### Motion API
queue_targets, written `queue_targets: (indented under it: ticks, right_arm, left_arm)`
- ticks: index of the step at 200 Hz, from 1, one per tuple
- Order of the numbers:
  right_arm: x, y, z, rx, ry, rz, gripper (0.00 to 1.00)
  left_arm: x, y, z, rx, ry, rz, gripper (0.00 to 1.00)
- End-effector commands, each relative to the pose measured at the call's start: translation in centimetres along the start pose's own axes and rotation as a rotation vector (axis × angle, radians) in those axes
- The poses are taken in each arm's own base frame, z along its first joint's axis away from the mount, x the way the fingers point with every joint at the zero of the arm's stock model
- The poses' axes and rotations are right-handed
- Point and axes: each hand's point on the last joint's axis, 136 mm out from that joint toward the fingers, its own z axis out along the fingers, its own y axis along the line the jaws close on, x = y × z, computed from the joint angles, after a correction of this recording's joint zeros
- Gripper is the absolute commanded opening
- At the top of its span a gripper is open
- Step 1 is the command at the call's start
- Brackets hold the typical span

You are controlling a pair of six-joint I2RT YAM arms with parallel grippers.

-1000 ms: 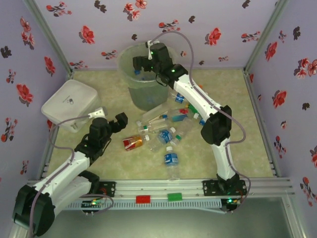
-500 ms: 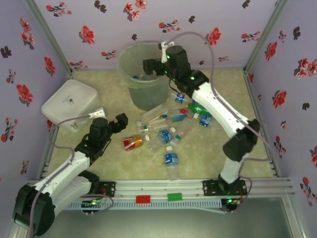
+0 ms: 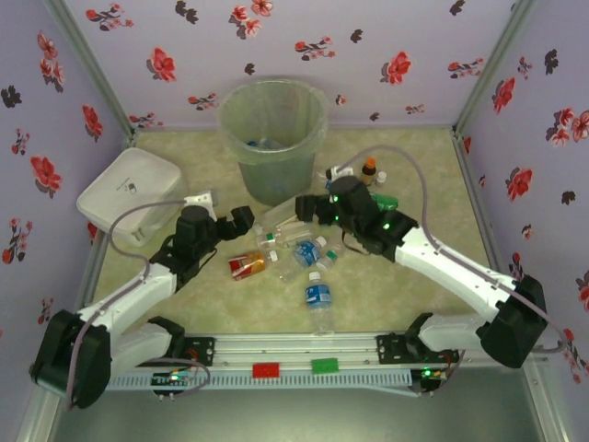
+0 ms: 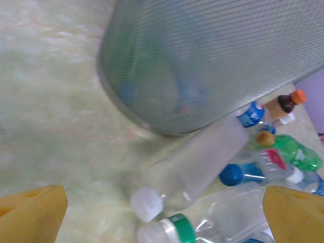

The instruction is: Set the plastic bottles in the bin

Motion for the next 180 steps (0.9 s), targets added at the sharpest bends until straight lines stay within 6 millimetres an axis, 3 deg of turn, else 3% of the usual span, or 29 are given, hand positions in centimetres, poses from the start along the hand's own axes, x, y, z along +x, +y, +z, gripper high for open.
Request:
queue_targets:
  ticks: [1,17,78,128,180]
  right_arm:
    - [3.7,-0.2,-0.1,0.035,0.022,0.135,1.00]
    - [7.0,0.0,-0.2,0.055,0.077,0.151,1.00]
    - [15.9,-1.8,-1.5,0.247,0.248,0.093,1.00]
    - [21.1,-1.4,-0.9,0.313,0.372,0.044,1.00]
    - [24.7,-2.1,-0.1,0.354,0.457,0.059,0.99]
  left_arm:
    - [-0.9,-3.3,0.5,0.114,0.019,0.049,1.00]
    - [-0.6,-3.3,1.0,0.108,0.038,0.038,1.00]
    - [-1.2,-3.4,2.3,0.085,0.036,-0.021,1.00]
    - [-1.9,-3.3,2.9,0.082,-0.005,-0.077,1.00]
    - [-1.6,-2.6,3.0,0.044,0.008,-0.044,1.00]
